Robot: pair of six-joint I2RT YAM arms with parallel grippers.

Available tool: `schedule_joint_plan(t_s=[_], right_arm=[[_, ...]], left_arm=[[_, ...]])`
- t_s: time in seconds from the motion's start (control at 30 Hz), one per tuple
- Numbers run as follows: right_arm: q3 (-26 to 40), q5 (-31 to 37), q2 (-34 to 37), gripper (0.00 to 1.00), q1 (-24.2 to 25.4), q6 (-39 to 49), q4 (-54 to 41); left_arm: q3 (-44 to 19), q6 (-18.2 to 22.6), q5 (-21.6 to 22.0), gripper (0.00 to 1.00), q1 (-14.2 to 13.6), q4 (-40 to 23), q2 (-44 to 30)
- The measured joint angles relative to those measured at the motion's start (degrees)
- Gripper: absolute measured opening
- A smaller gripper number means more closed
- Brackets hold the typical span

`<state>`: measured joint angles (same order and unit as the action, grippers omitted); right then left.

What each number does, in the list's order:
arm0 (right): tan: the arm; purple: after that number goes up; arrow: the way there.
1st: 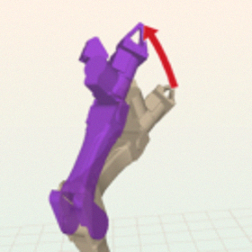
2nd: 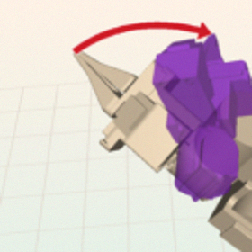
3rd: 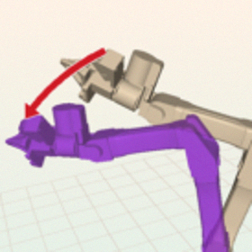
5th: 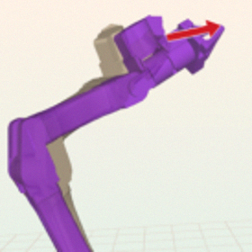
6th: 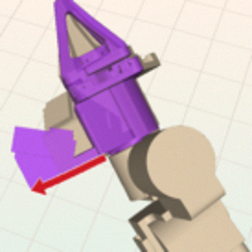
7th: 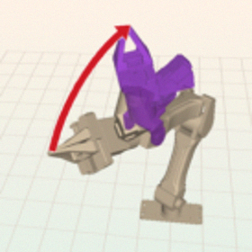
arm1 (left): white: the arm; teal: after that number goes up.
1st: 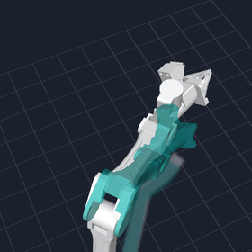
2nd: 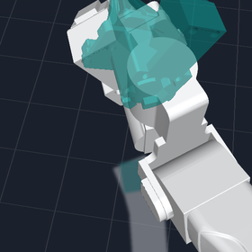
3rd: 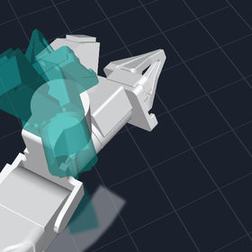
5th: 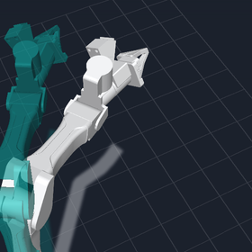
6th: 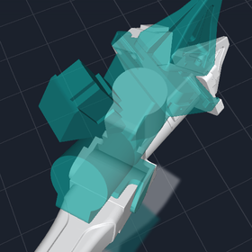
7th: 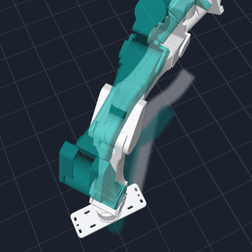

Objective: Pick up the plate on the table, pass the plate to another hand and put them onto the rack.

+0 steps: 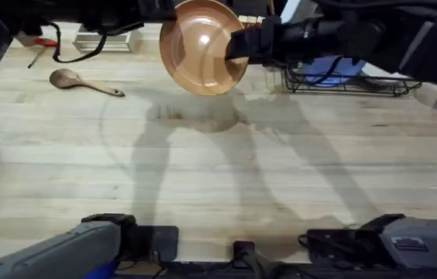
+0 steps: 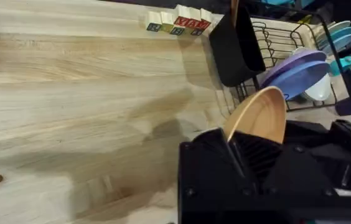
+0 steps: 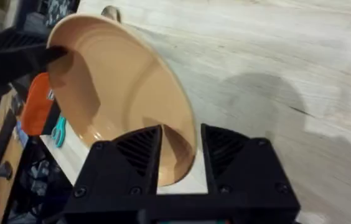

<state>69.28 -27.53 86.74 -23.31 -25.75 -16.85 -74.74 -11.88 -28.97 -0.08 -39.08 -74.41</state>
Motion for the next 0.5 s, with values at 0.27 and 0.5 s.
schedule_joint_plan(t_s=[0.27,0.5], right_arm=[[0.0,0.0,0.0,0.344,1.27,0.01,-1.28],[0.0,-0.33,0.0,0.032,1.46,-0.18,-1.85]], left_arm=[[0.0,-0.17,-0.04,0.04,0.0,-1.02,-0.59],[0.0,-0.17,0.24,0.042,0.11,-0.82,-1.38]])
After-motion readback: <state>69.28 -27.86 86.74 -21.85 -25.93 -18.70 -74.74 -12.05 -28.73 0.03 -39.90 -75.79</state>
